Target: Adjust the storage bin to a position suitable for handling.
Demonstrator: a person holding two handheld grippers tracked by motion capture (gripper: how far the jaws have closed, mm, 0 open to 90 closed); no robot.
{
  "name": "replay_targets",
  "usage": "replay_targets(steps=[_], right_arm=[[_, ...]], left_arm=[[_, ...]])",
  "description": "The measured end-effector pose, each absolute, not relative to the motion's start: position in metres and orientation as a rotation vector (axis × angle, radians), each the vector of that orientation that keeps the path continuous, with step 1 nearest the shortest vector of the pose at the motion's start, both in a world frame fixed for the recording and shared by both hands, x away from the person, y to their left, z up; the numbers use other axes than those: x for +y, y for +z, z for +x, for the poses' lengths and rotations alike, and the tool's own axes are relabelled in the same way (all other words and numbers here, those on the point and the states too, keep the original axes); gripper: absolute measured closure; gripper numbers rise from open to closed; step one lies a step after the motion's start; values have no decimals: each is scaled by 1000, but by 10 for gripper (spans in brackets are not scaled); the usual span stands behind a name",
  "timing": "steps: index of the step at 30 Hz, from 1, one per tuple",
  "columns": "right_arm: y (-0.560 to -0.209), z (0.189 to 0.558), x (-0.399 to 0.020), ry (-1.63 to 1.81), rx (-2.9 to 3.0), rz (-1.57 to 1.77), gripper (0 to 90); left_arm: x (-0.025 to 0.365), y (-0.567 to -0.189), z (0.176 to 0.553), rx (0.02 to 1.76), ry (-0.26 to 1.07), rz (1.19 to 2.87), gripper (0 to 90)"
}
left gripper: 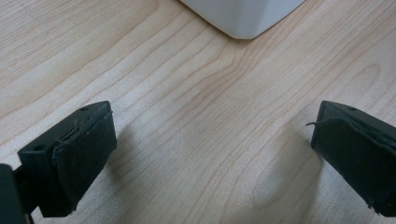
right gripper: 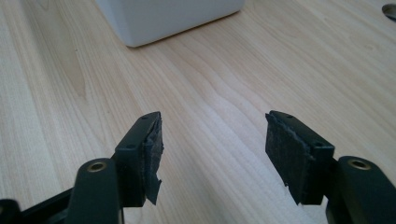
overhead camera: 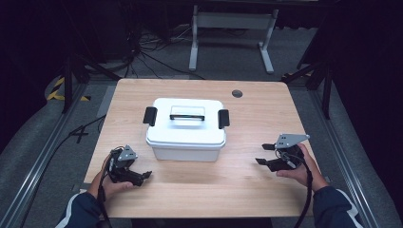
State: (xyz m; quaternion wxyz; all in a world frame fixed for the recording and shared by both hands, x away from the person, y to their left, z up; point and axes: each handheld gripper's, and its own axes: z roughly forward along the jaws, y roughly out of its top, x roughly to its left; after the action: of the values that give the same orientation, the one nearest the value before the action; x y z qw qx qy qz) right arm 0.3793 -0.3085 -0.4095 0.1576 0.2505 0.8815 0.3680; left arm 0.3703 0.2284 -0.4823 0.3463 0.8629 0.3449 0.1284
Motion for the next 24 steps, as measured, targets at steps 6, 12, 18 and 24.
replay_targets(steps=[6, 12, 18, 24], right_arm=[[-391, 381, -307, 1040, 2528, 678, 383], [-366, 385, -305, 1025, 2522, 630, 385], [-330, 393, -287, 950, 2536, 531, 398], [-304, 403, -264, 911, 2550, 446, 415]], left_arm=[[228, -482, 371, 892, 333, 2241, 3], [228, -482, 371, 892, 333, 2241, 3], [228, -482, 371, 892, 333, 2241, 3], [228, -482, 371, 892, 332, 2241, 3]])
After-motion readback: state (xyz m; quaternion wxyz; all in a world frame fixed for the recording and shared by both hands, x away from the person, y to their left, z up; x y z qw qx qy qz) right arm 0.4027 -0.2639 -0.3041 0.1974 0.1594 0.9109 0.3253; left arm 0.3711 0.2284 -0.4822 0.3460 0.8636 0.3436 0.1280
